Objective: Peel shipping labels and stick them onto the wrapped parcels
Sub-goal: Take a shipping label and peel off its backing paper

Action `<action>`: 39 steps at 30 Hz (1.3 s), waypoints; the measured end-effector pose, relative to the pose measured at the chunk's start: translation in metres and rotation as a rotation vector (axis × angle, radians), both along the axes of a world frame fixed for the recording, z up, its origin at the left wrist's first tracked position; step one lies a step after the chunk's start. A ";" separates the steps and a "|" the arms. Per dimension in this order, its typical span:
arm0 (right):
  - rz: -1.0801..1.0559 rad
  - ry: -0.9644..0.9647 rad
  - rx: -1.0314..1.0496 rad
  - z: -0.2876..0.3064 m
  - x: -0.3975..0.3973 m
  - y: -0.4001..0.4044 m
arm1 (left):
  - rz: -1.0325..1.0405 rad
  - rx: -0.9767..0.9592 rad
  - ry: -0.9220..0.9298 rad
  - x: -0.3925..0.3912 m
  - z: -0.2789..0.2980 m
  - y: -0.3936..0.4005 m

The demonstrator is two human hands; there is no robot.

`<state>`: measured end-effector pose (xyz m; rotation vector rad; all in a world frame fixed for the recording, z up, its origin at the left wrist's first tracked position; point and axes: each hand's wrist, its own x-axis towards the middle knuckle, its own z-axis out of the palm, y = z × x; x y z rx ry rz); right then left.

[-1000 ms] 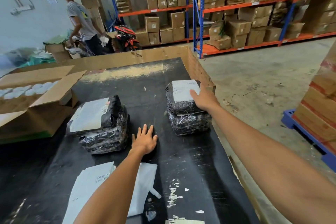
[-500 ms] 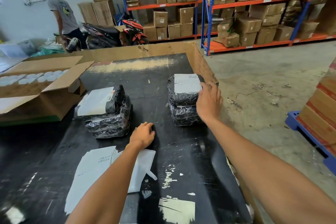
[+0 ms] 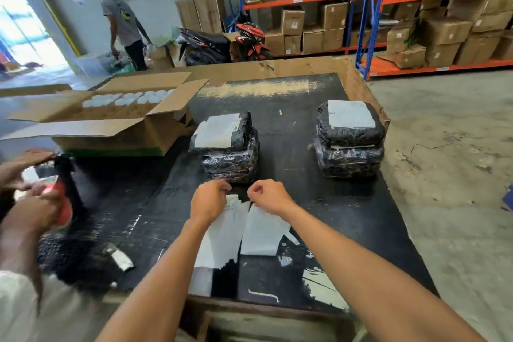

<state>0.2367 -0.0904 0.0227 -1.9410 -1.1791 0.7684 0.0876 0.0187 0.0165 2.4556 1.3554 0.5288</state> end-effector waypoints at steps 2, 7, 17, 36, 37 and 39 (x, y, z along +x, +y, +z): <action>-0.023 0.017 -0.075 -0.008 -0.020 0.012 | -0.045 -0.025 0.104 -0.024 -0.012 0.010; -0.094 0.003 -0.258 -0.030 -0.051 0.034 | -0.094 -0.142 0.201 -0.053 -0.045 0.010; -0.293 0.099 -0.244 -0.033 -0.064 0.033 | -0.117 -0.175 0.098 -0.057 -0.054 0.005; -0.382 0.576 0.167 0.005 0.018 -0.027 | -0.139 -0.492 -0.550 -0.007 0.009 -0.030; -0.369 0.585 0.172 0.006 0.024 -0.035 | -0.172 -0.606 -0.629 0.004 0.017 -0.039; -0.340 0.594 0.185 0.010 0.034 -0.049 | -0.221 -0.740 -0.712 0.025 0.028 -0.052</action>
